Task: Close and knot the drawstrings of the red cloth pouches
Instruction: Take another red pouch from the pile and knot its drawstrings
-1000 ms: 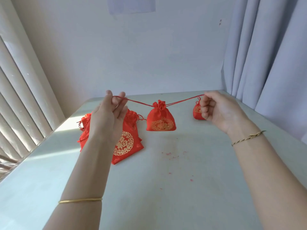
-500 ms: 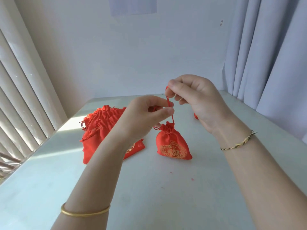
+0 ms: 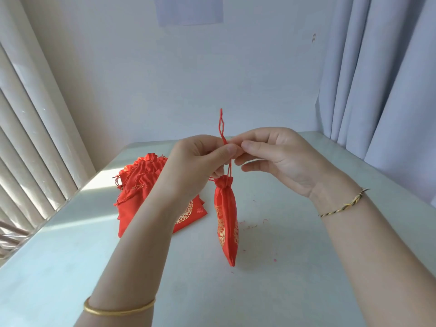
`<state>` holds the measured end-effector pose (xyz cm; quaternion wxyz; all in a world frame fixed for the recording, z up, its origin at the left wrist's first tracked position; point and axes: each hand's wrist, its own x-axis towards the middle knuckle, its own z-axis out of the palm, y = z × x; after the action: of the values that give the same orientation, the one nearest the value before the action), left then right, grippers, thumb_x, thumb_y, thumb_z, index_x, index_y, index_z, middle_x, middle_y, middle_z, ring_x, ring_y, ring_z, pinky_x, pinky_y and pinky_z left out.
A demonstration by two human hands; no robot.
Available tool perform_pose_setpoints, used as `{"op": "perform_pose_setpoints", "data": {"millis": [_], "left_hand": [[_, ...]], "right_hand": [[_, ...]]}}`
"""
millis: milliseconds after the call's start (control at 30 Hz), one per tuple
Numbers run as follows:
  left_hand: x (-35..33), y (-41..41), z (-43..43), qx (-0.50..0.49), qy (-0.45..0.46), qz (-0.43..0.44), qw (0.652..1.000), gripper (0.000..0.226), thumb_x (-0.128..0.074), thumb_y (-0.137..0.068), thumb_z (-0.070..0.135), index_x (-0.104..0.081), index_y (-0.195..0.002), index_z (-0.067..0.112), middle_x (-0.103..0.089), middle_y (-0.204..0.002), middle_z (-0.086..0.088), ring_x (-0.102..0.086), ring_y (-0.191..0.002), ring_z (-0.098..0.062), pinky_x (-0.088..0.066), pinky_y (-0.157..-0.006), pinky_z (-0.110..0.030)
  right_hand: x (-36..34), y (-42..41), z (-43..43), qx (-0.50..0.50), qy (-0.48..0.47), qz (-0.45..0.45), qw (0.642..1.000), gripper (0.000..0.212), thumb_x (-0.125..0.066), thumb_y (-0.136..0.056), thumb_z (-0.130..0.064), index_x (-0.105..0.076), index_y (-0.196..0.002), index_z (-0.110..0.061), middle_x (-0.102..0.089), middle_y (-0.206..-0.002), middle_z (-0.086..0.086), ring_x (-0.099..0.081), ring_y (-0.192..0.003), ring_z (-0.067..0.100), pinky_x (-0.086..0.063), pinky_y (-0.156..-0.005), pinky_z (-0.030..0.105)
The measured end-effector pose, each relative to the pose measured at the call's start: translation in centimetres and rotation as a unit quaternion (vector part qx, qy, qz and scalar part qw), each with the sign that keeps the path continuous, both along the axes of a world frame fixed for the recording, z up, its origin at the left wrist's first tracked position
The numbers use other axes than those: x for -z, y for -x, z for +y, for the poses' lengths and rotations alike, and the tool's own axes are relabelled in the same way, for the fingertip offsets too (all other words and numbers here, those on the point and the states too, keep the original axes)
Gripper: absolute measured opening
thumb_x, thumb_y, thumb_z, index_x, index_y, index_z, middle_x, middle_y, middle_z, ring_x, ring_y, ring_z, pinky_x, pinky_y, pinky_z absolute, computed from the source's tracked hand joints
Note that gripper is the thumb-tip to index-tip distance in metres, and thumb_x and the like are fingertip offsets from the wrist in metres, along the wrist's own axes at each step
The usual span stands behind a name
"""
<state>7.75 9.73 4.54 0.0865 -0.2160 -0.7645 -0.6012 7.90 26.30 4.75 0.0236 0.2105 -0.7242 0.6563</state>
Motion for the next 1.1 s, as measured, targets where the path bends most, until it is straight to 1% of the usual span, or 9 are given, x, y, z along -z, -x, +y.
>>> {"op": "perform_pose_setpoints", "data": {"millis": [267,400,500,633,767,833,900,1033,1100], "left_hand": [[-0.1,-0.3,0.2,0.048,0.009,-0.007,0.999,0.013,-0.061,-0.087,0.015,-0.073,-0.083,0.011,-0.059,-0.064,0.003,-0.052,-0.059,-0.008,-0.045,-0.062,-0.022],[0.1,-0.3,0.2,0.081,-0.043,-0.041,0.995,0.017,-0.056,-0.089,0.011,-0.068,-0.090,-0.001,-0.065,-0.068,0.005,-0.053,-0.059,-0.011,-0.044,-0.065,-0.026],[0.3,-0.1,0.0,0.091,-0.098,-0.084,0.987,0.018,-0.051,-0.092,0.011,-0.068,-0.094,0.007,-0.068,-0.071,0.002,-0.057,-0.060,-0.009,-0.048,-0.063,-0.019],[0.6,0.2,-0.1,0.068,-0.137,-0.114,0.982,0.015,-0.054,-0.089,0.006,-0.068,-0.093,0.005,-0.070,-0.074,-0.001,-0.060,-0.059,-0.006,-0.050,-0.060,-0.017],[0.7,0.3,0.0,0.059,-0.084,-0.095,0.990,0.016,-0.059,-0.084,-0.005,-0.069,-0.087,0.007,-0.070,-0.073,-0.003,-0.060,-0.065,-0.013,-0.052,-0.066,-0.021],[0.6,0.2,0.0,0.059,-0.041,-0.071,0.995,0.019,-0.061,-0.082,-0.007,-0.069,-0.087,0.009,-0.069,-0.074,-0.006,-0.061,-0.068,-0.014,-0.052,-0.067,-0.021],[0.5,-0.1,0.1,0.057,0.000,-0.029,0.998,0.024,-0.061,-0.082,-0.008,-0.069,-0.089,0.013,-0.069,-0.078,-0.010,-0.062,-0.069,-0.013,-0.053,-0.068,-0.020],[0.7,-0.2,0.6,-0.037,0.147,0.121,0.981,0.032,-0.059,-0.082,-0.004,-0.068,-0.098,0.022,-0.066,-0.085,0.004,-0.060,-0.074,-0.002,-0.047,-0.068,-0.009],[1.1,0.1,0.8,-0.084,0.180,0.180,0.963,0.032,-0.060,-0.081,-0.001,-0.069,-0.100,0.024,-0.066,-0.085,0.007,-0.060,-0.081,-0.006,-0.050,-0.074,-0.022]], "right_hand": [[0.3,0.5,0.3,-0.062,0.078,-0.060,0.993,0.016,-0.049,-0.089,-0.005,-0.064,-0.086,-0.008,-0.064,-0.069,-0.001,-0.058,-0.062,0.009,-0.051,-0.062,0.020],[0.3,0.8,0.5,0.012,0.118,-0.046,0.992,0.016,-0.051,-0.088,-0.001,-0.063,-0.083,-0.010,-0.061,-0.061,-0.002,-0.055,-0.056,0.008,-0.049,-0.059,0.019],[-0.1,0.8,1.3,0.040,0.143,-0.018,0.989,0.019,-0.052,-0.085,0.005,-0.061,-0.082,-0.012,-0.058,-0.060,-0.001,-0.054,-0.055,0.010,-0.047,-0.056,0.021],[-0.3,0.0,2.4,-0.095,0.028,-0.028,0.995,0.014,-0.060,-0.073,0.001,-0.059,-0.075,-0.013,-0.060,-0.063,0.004,-0.056,-0.056,0.014,-0.048,-0.055,0.023],[0.2,-0.1,2.5,-0.112,-0.085,-0.062,0.988,0.007,-0.064,-0.077,-0.008,-0.059,-0.080,-0.013,-0.063,-0.070,0.004,-0.059,-0.063,0.015,-0.049,-0.055,0.022],[0.5,0.5,2.2,-0.016,-0.065,-0.034,0.997,0.001,-0.059,-0.088,-0.013,-0.059,-0.088,-0.012,-0.064,-0.076,0.003,-0.056,-0.068,0.014,-0.046,-0.055,0.023],[1.0,1.2,1.7,0.045,-0.049,-0.005,0.998,0.013,-0.047,-0.095,-0.012,-0.060,-0.094,-0.013,-0.065,-0.080,-0.001,-0.057,-0.073,0.013,-0.046,-0.059,0.024],[2.0,1.6,0.4,-0.004,-0.023,-0.055,0.998,0.020,-0.041,-0.098,-0.010,-0.061,-0.093,-0.011,-0.064,-0.076,0.001,-0.059,-0.068,0.012,-0.047,-0.057,0.022],[2.2,1.8,0.3,-0.010,-0.019,-0.074,0.997,0.017,-0.047,-0.095,-0.015,-0.062,-0.093,-0.008,-0.060,-0.078,0.003,-0.057,-0.068,0.012,-0.045,-0.054,0.020]]}}
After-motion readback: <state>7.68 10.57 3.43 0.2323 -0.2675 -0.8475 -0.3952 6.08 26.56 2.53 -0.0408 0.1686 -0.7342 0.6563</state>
